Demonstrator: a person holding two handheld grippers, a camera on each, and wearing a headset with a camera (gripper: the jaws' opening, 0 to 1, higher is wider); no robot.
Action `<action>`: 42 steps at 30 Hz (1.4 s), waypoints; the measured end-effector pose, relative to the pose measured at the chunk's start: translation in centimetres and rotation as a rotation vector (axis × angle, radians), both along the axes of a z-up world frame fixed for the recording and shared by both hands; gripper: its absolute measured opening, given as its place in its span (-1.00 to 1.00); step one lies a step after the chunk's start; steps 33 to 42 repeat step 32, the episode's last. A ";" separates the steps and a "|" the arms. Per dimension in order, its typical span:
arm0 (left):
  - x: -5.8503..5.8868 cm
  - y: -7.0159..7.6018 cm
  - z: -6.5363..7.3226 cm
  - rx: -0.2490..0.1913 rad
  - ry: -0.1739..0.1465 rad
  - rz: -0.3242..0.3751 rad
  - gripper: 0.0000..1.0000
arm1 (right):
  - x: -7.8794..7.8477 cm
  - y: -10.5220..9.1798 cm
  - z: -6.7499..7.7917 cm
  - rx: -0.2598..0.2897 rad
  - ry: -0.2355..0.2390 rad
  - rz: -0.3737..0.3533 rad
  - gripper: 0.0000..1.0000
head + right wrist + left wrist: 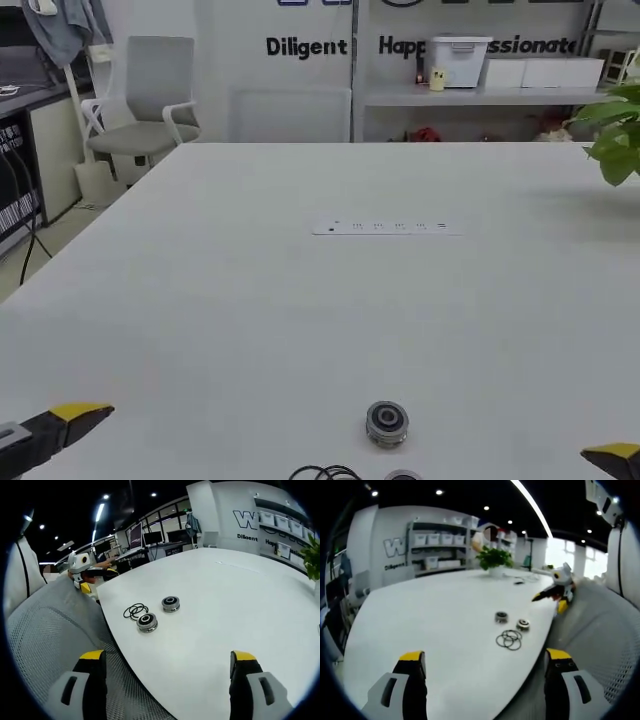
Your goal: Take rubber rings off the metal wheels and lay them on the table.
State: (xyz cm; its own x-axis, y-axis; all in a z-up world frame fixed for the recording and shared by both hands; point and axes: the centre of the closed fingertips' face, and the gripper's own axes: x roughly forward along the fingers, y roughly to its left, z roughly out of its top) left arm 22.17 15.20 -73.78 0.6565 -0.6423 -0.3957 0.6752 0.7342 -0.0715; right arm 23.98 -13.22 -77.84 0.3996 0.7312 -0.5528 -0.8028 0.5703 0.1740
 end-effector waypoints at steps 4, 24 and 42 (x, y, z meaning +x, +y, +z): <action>0.1 0.1 -0.1 0.001 0.000 0.002 1.00 | 0.0 -0.2 -0.1 -0.002 0.001 -0.005 1.00; 0.0 0.0 -0.2 -0.018 0.013 0.021 1.00 | -0.3 -0.3 0.0 -0.002 0.010 -0.008 1.00; 0.0 -0.3 0.3 -0.019 0.010 0.024 1.00 | -0.4 -0.3 0.2 -0.005 0.005 -0.007 1.00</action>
